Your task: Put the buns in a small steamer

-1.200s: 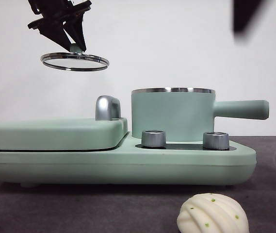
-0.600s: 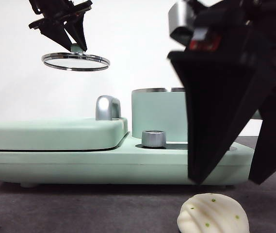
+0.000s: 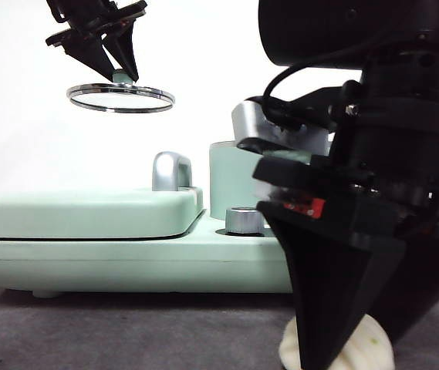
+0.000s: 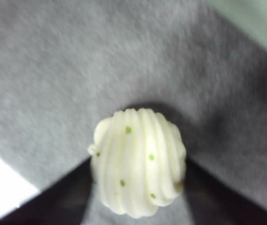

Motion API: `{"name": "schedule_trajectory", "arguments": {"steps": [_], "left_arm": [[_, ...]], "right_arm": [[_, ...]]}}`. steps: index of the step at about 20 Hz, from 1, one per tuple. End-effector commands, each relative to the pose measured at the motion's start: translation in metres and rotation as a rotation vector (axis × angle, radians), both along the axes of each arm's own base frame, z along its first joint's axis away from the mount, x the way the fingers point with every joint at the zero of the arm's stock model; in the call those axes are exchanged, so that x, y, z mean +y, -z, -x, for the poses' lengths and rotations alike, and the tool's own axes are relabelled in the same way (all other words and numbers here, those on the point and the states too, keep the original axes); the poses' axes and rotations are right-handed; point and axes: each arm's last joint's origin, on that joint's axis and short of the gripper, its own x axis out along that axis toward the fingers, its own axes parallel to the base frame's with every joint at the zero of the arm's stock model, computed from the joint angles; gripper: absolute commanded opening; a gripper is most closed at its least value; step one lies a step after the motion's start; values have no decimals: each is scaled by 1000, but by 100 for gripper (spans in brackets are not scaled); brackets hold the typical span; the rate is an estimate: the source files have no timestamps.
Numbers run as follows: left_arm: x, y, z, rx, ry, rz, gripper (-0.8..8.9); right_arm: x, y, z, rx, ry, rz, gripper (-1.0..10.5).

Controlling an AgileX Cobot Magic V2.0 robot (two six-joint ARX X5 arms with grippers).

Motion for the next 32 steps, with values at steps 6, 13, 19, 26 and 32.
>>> {"name": "schedule_trajectory", "arguments": {"steps": [6,13,19,26,32], "left_arm": [[-2,-13,0,-55,3,17,144],[-2,-13,0,-55,3,17,144],[-2,-13,0,-52,1,19,144],[-1,-11,1,-36,1,15,144],[-1,-11,1,-36,1,15,144]], "right_arm": [[9,-23,-3,17,-11,27,189],[12,-122,-42,-94,-50,-32,189],[-2,-183,-121,-215,44,-60,189],[-11,-150,-200,-150,150,10,189],[-7,-122,-214,-92,136,57,190]]}}
